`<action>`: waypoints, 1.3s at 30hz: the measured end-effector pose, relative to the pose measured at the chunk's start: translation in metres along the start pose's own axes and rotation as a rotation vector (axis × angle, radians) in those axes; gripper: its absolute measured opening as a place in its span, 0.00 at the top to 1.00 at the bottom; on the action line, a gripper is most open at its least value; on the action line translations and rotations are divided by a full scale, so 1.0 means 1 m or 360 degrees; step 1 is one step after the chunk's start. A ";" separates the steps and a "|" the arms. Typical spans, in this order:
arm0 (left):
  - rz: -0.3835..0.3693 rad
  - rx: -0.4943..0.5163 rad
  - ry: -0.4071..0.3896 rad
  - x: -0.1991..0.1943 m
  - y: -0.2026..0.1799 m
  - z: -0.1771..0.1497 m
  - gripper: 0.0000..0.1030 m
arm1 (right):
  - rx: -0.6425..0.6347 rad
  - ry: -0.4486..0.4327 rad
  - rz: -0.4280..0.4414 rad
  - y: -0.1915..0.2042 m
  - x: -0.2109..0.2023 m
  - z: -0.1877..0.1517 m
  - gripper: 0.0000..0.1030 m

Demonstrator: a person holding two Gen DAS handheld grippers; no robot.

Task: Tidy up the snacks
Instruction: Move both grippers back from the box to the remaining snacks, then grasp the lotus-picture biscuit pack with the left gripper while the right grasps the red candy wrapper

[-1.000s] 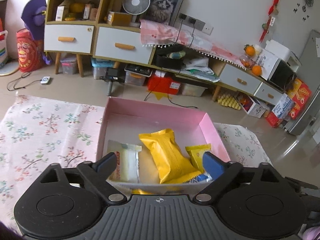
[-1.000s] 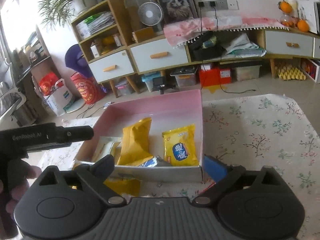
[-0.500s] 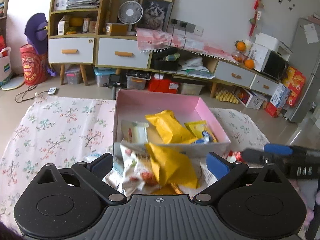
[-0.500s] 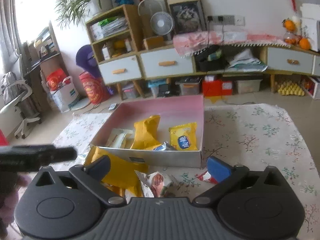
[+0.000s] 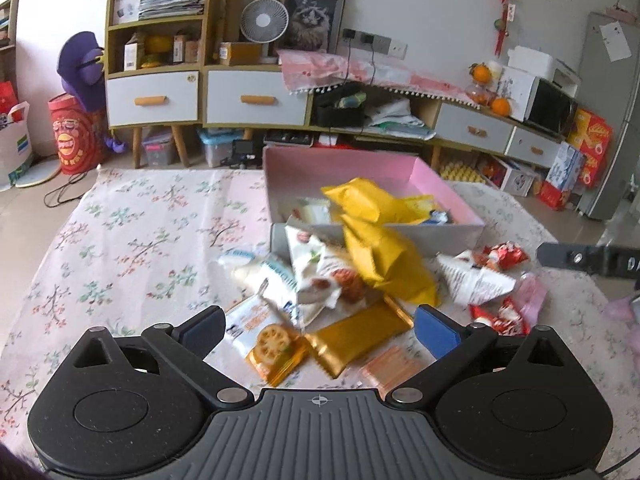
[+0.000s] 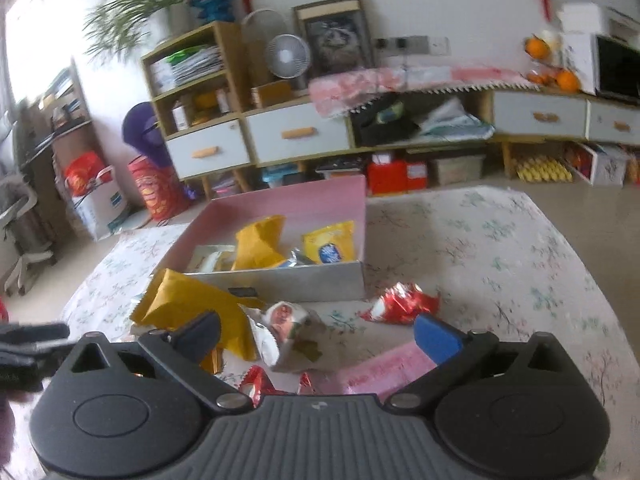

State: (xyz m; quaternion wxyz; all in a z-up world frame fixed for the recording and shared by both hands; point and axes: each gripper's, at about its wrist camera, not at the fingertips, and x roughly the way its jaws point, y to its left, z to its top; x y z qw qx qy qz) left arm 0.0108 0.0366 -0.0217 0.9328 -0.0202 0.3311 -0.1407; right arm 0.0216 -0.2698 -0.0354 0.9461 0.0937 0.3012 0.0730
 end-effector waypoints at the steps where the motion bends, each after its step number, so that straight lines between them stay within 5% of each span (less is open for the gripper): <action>1: 0.0001 0.0000 0.0010 0.000 0.002 -0.002 0.02 | 0.0005 0.0001 -0.0008 0.000 0.001 0.000 0.13; 14: -0.0003 -0.0030 0.0034 0.001 0.017 -0.012 0.02 | -0.0170 -0.0003 -0.0081 0.015 0.003 -0.020 0.13; 25: 0.0027 0.0161 0.0120 0.026 0.009 -0.025 0.02 | -0.0300 0.0106 0.0063 0.023 0.007 -0.031 0.13; 39: 0.0129 -0.0294 0.0221 0.052 0.052 -0.006 0.04 | -0.0343 0.0224 0.0130 0.028 0.022 -0.041 0.13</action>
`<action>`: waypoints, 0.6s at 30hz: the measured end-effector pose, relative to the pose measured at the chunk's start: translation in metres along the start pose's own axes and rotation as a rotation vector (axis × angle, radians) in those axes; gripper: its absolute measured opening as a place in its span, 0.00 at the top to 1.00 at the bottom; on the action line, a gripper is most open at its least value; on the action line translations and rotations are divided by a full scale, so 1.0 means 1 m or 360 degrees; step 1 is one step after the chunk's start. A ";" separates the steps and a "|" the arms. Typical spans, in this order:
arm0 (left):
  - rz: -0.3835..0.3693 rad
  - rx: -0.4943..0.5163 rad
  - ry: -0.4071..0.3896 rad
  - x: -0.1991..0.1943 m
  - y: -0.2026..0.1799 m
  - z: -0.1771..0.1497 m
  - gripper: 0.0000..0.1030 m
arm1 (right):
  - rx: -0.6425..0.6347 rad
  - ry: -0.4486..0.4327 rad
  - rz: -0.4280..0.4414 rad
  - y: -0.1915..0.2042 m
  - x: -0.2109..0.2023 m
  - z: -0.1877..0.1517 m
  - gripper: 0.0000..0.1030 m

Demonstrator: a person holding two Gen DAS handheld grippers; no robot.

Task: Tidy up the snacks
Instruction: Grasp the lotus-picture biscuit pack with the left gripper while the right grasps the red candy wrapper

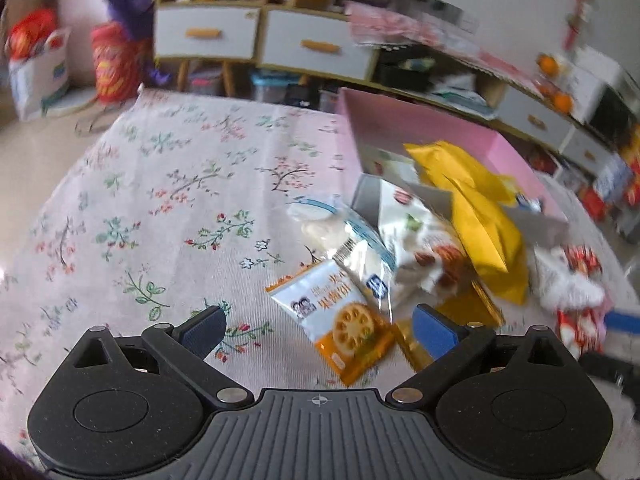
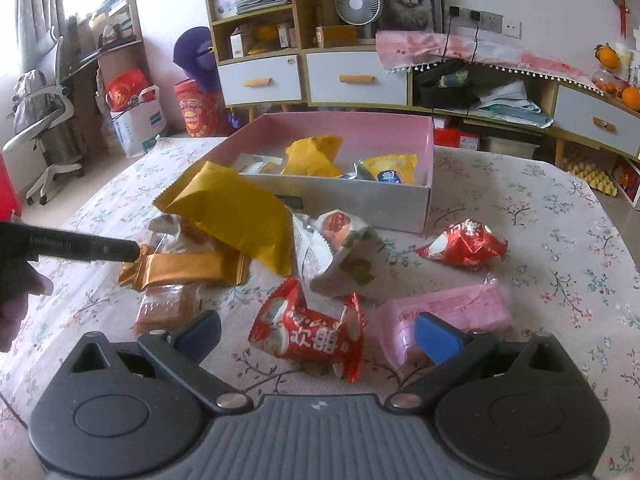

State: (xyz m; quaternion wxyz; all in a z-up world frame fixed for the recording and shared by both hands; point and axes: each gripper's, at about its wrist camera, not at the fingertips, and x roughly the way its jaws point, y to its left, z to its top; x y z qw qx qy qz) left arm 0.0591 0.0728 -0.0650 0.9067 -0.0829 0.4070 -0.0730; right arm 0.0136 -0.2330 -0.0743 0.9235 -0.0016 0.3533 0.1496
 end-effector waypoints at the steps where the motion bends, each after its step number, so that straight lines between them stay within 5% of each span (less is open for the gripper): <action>1: -0.0004 -0.0032 0.0013 0.004 0.001 0.002 0.06 | 0.0003 -0.0001 -0.0007 0.000 0.002 0.001 0.13; 9: 0.0098 0.0030 0.0042 0.017 -0.010 0.006 0.21 | -0.0115 -0.0016 -0.0064 0.006 0.010 0.001 0.13; 18: 0.0142 0.0212 0.0085 0.007 -0.006 0.003 0.61 | -0.0318 -0.0034 -0.0077 0.018 0.012 -0.001 0.16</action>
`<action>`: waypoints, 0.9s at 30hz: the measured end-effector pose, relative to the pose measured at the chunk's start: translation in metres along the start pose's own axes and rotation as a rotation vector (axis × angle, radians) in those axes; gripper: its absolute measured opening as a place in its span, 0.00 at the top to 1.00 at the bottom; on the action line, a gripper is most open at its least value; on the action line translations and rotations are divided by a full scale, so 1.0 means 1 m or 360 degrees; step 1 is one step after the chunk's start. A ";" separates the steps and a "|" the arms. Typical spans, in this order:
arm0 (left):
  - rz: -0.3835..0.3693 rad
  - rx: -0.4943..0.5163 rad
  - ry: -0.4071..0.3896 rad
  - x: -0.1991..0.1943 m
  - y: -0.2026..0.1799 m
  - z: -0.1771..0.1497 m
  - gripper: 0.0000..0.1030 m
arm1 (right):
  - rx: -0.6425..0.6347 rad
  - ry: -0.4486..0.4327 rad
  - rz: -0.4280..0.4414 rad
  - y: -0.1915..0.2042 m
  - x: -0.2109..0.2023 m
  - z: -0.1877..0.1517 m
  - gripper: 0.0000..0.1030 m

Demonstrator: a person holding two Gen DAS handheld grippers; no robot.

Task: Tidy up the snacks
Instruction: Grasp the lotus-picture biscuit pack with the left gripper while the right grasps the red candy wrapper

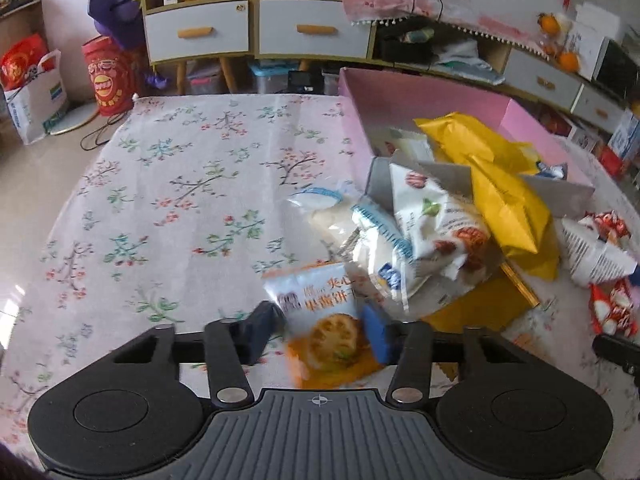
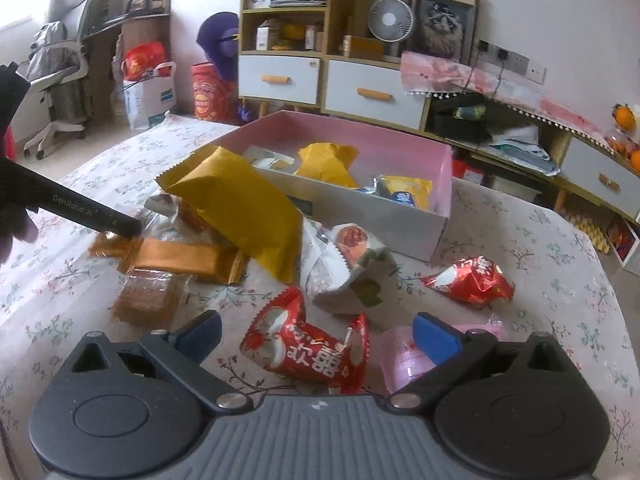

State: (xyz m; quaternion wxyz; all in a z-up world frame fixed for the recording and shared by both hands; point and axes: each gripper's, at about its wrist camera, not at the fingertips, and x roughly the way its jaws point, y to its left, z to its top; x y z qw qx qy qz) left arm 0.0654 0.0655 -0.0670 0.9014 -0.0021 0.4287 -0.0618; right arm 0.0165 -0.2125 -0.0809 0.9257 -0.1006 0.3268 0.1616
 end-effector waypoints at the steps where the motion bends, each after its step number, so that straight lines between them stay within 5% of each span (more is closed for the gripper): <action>1: 0.0023 0.0001 0.0003 -0.001 0.002 0.000 0.61 | -0.0013 0.0000 -0.0007 0.000 0.001 0.000 0.17; 6: 0.0038 0.0012 -0.0010 -0.002 0.003 -0.002 0.59 | -0.0050 -0.0005 0.0022 0.005 -0.003 -0.002 0.23; 14: 0.0060 0.0091 -0.0059 0.001 -0.008 -0.008 0.40 | 0.0048 0.0093 0.0119 0.006 0.003 -0.005 0.34; 27: 0.0067 0.0069 -0.0082 0.002 -0.007 -0.008 0.42 | 0.0114 0.0108 0.0107 0.000 0.007 -0.007 0.50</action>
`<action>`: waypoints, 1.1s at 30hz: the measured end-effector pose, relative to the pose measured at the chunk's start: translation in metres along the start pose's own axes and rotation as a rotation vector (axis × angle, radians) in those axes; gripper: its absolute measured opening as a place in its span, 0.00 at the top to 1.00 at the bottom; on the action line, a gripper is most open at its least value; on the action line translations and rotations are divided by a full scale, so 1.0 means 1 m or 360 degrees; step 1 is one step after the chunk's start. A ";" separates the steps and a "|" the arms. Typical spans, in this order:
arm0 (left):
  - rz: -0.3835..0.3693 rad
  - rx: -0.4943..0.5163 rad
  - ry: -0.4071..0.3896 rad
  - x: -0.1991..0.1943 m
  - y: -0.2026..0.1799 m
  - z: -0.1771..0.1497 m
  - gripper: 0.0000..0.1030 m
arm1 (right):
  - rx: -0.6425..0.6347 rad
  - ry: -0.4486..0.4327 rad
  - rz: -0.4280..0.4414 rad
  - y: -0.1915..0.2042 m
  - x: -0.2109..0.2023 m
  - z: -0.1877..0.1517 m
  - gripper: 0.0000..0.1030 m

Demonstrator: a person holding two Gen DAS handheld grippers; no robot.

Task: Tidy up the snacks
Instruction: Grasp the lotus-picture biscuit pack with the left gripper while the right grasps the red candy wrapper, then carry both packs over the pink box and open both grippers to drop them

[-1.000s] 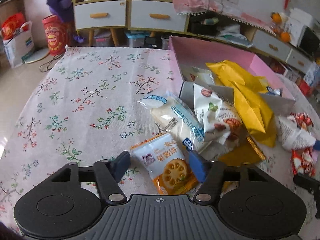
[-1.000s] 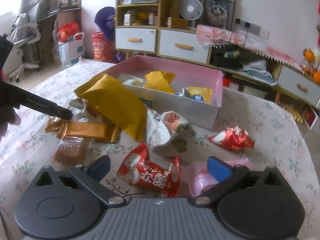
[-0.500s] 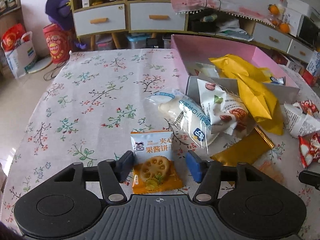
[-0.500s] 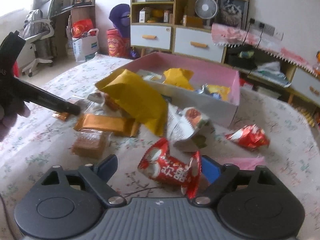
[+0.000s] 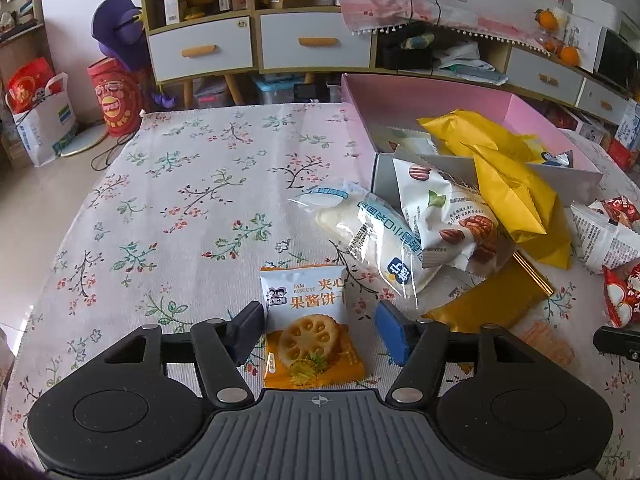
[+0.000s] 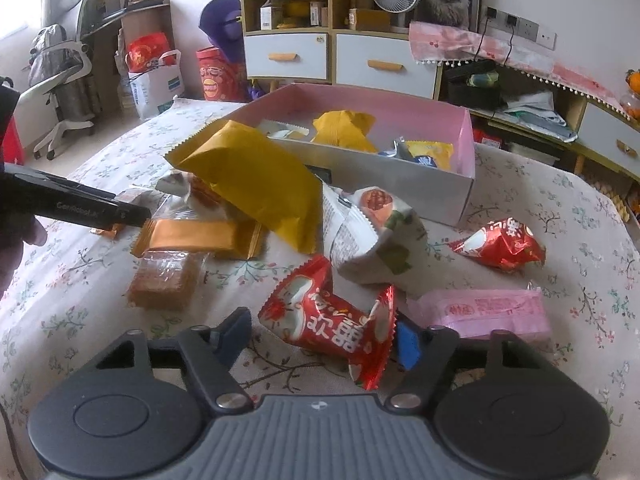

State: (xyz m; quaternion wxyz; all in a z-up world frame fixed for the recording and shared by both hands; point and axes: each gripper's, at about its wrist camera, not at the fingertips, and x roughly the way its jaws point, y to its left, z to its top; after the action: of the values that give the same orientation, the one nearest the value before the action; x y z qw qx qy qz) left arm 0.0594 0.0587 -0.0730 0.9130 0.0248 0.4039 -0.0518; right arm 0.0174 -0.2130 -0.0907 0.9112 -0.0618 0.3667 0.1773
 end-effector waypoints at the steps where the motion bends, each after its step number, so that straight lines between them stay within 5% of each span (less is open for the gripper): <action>1: 0.0005 -0.0005 0.0000 0.000 0.000 0.000 0.45 | -0.0002 -0.0003 -0.0005 -0.001 -0.001 0.000 0.52; 7: 0.0041 -0.0054 0.0011 -0.002 0.005 0.002 0.63 | -0.0011 -0.0029 -0.0023 -0.003 -0.005 0.003 0.69; 33: -0.0013 -0.0245 -0.0065 -0.033 0.007 0.026 0.64 | 0.0120 -0.0206 -0.0041 -0.017 -0.044 0.033 0.73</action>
State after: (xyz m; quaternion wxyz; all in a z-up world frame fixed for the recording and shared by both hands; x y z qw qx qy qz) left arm 0.0569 0.0657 -0.0313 0.9200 -0.0480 0.3881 -0.0248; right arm 0.0159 -0.2329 -0.0370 0.9369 -0.0205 0.3125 0.1551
